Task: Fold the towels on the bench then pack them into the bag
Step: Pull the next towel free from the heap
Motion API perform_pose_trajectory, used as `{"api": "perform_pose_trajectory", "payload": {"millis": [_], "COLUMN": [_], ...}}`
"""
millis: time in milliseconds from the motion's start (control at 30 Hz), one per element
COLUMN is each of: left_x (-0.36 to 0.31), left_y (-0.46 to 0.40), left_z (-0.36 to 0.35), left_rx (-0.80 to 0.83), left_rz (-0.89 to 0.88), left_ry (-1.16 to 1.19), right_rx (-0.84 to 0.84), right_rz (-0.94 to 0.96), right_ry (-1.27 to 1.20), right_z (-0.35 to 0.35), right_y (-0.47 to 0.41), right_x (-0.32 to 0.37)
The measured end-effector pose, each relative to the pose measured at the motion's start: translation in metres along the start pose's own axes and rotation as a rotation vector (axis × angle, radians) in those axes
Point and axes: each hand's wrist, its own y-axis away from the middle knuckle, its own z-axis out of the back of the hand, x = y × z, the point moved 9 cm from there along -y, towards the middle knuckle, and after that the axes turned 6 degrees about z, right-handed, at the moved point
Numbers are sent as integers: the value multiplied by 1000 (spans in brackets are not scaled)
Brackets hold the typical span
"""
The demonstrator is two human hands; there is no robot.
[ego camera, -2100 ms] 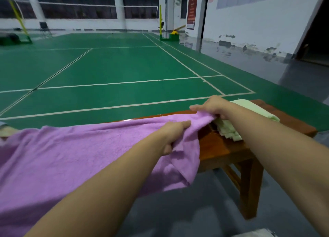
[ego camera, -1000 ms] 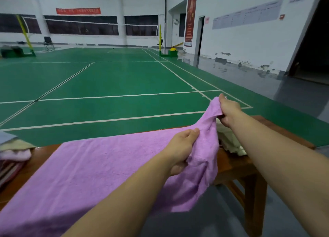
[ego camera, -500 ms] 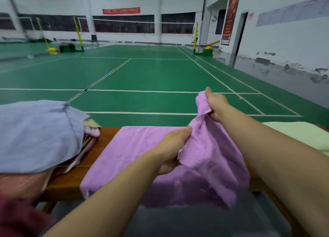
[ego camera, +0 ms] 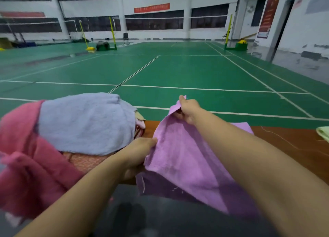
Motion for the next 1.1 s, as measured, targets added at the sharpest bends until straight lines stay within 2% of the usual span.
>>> {"api": "perform_pose_trajectory", "payload": {"millis": [100,167,200,300,367,433,533,600,700,800,833,933,1100], "left_x": [21,20,14,-12,-31,-53,-73,-71,-70,-71,-71,-72,-65], "left_y": [-1,1,3,3,0,-6,-31,-53,-74,-88,-91,-96,-104], "left_z": [21,31,34,43,43,38,17,2,-1,3,5,10,21], "left_rx": [-77,-164,-206,-342,-443,-576,-649,-624,-658,-551,-532,-538,-471], "left_rz": [122,139,126,56,-24,-161,-294,-284,-241,-140,-105,-49,-31], "left_ry": [-116,-191,-306,-921,-1129,-1174,-1117,-1140,-1203,-1146,-1140,-1196,-1194], "right_rx": [104,156,167,178,154,134,117,98,35,-224,-257,-122,-28], "right_rz": [-68,-105,-117,-108,-41,99,389,408,343,269,228,65,83], "right_ry": [49,78,83,87,115,279,846,1110,1376,1450,1462,1528,1497], "right_z": [-17,-23,-23,-13,5,31,80,124,185,238,250,258,241], "right_y": [14,22,24,30,31,35,56,65,71,92,99,116,129], "right_x": [-18,-28,-30,-24,-10,7,30,22,7,15,15,9,5]}}
